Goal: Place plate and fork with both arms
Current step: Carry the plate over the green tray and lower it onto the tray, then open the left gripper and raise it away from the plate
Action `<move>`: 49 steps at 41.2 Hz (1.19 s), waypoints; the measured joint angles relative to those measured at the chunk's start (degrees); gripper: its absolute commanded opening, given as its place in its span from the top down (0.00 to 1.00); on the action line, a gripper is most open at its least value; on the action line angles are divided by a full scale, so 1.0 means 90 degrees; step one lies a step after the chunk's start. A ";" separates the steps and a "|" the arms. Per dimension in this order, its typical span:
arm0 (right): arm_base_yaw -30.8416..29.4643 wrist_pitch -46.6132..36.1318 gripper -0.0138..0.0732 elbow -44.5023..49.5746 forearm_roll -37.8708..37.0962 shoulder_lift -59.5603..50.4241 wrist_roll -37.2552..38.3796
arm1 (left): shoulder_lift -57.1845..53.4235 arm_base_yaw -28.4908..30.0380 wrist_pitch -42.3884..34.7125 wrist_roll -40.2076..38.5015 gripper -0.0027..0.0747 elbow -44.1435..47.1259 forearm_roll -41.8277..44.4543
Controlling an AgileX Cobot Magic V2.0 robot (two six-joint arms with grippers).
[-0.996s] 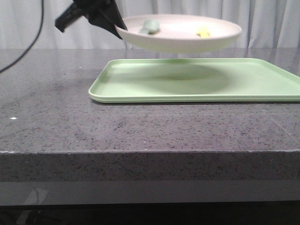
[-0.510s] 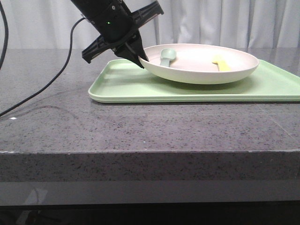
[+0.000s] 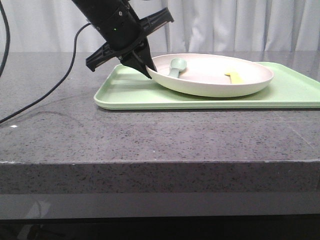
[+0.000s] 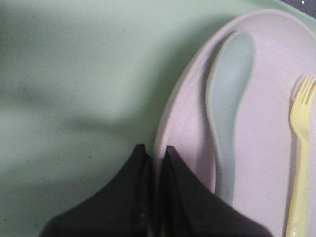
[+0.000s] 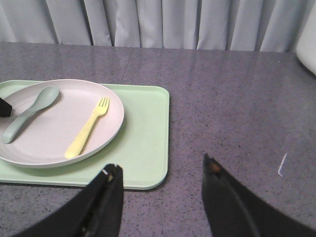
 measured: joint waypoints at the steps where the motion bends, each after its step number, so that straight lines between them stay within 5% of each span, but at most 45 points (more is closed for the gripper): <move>1: 0.0000 0.0000 0.39 0.0000 0.0000 0.0000 0.0000 | 0.0000 0.0000 0.0011 0.0000 0.95 0.0000 0.0000; 14: 0.0000 0.0000 0.39 0.0000 0.0000 0.0000 0.0000 | 0.0000 0.0000 0.0210 0.0054 0.50 -0.0036 0.0137; 31: 0.0000 0.0000 0.39 0.0000 0.0000 0.0000 0.0000 | -0.0998 0.0000 0.2000 0.0862 0.51 -0.0614 0.2088; 38: 0.0000 0.0000 0.39 0.0000 0.0000 0.0000 0.0000 | -0.1802 0.0000 0.2605 0.1754 0.51 -0.0629 0.2102; 49: 0.0000 0.0000 0.39 0.0000 0.0000 0.0000 0.0000 | -0.3368 0.0000 0.2201 0.3226 0.51 0.0363 0.1260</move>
